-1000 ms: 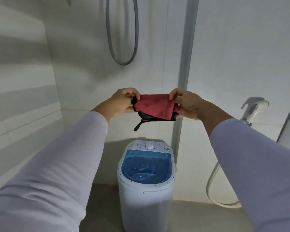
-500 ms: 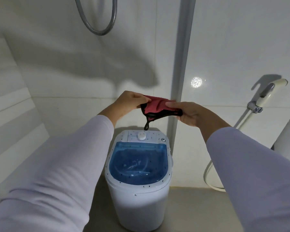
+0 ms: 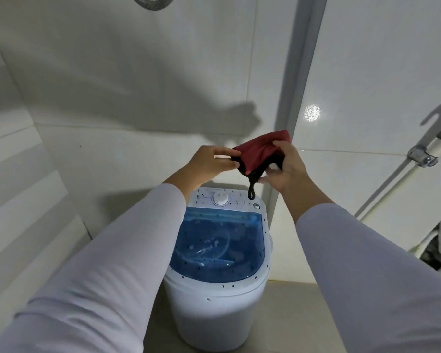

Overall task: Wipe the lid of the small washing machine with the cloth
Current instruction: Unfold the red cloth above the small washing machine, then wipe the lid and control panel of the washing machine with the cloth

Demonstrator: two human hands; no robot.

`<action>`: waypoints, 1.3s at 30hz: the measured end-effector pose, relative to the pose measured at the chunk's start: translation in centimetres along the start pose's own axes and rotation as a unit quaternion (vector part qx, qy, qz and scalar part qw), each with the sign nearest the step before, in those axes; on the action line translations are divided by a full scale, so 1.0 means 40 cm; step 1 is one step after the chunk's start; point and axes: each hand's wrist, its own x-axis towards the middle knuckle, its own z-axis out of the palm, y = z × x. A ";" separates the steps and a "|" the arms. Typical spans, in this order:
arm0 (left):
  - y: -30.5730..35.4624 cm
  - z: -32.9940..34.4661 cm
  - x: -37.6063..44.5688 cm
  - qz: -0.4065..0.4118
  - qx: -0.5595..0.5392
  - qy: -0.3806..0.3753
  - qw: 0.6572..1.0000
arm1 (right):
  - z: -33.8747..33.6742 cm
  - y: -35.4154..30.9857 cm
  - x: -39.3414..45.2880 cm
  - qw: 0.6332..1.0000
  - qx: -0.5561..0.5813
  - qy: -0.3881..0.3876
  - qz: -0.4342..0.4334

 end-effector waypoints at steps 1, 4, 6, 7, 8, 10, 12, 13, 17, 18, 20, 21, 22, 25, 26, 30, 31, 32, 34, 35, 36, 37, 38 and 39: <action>-0.006 0.003 0.008 -0.005 0.005 -0.002 1.000 | -0.007 -0.003 0.008 1.000 0.015 -0.002 -0.024; -0.036 -0.011 0.035 -0.024 0.067 -0.020 0.997 | -0.016 -0.008 0.040 0.983 -0.118 0.046 -0.132; -0.073 -0.024 0.056 -0.034 0.164 -0.036 0.985 | -0.030 -0.004 0.071 0.900 -0.361 0.092 -0.226; -0.095 -0.028 0.065 -0.039 0.207 -0.041 0.977 | -0.039 -0.001 0.088 0.849 -0.458 0.095 -0.247; -0.117 -0.032 0.075 -0.043 0.239 -0.044 0.969 | -0.044 0.004 0.102 0.802 -0.535 0.083 -0.252; -0.158 -0.036 0.096 -0.056 0.293 -0.060 0.952 | -0.056 0.020 0.137 0.716 -0.649 0.041 -0.253; -0.197 -0.032 0.114 -0.076 0.341 -0.087 0.933 | -0.071 0.049 0.173 0.629 -0.733 0.002 -0.258; -0.214 -0.027 0.123 -0.084 0.361 -0.099 0.924 | -0.078 0.065 0.188 0.593 -0.764 -0.011 -0.255; -0.262 -0.004 0.153 -0.087 0.404 -0.115 0.903 | -0.102 0.116 0.219 0.531 -0.818 -0.034 -0.217; -0.270 0.001 0.158 -0.084 0.410 -0.118 0.901 | -0.107 0.125 0.221 0.528 -0.822 -0.036 -0.210; -0.286 0.008 0.163 -0.081 0.415 -0.126 0.898 | -0.123 0.142 0.231 0.549 -0.815 -0.036 -0.182; -0.294 0.009 0.164 -0.080 0.411 -0.129 0.899 | -0.131 0.147 0.235 0.566 -0.808 -0.035 -0.162; -0.302 0.010 0.165 -0.081 0.405 -0.129 0.902 | -0.140 0.151 0.238 0.577 -0.802 -0.034 -0.150; -0.319 0.012 0.168 -0.080 0.392 -0.121 0.908 | -0.156 0.155 0.248 0.576 -0.803 -0.034 -0.150; -0.322 0.014 0.169 -0.080 0.392 -0.117 0.909 | -0.158 0.155 0.249 0.577 -0.803 -0.040 -0.142; -0.321 0.017 0.169 -0.082 0.393 -0.100 0.911 | -0.158 0.157 0.247 0.585 -0.801 -0.060 -0.111; -0.323 0.018 0.169 -0.084 0.394 -0.098 0.910 | -0.157 0.156 0.244 0.583 -0.802 -0.062 -0.111; -0.324 0.018 0.170 -0.085 0.395 -0.096 0.910 | -0.157 0.156 0.242 0.581 -0.803 -0.065 -0.113; -0.326 0.019 0.170 -0.086 0.398 -0.095 0.908 | -0.156 0.156 0.236 0.579 -0.804 -0.075 -0.116; -0.325 0.020 0.170 -0.088 0.399 -0.096 0.908 | -0.157 0.156 0.232 0.578 -0.803 -0.080 -0.118; -0.324 0.021 0.170 -0.089 0.400 -0.096 0.907 | -0.157 0.156 0.227 0.580 -0.801 -0.085 -0.118; -0.323 0.022 0.170 -0.091 0.403 -0.095 0.906 | -0.158 0.155 0.223 0.584 -0.799 -0.089 -0.114; -0.324 0.023 0.171 -0.092 0.405 -0.093 0.905 | -0.159 0.154 0.218 0.580 -0.801 -0.097 -0.111; -0.324 0.023 0.172 -0.094 0.407 -0.091 0.904 | -0.160 0.151 0.214 0.572 -0.806 -0.109 -0.107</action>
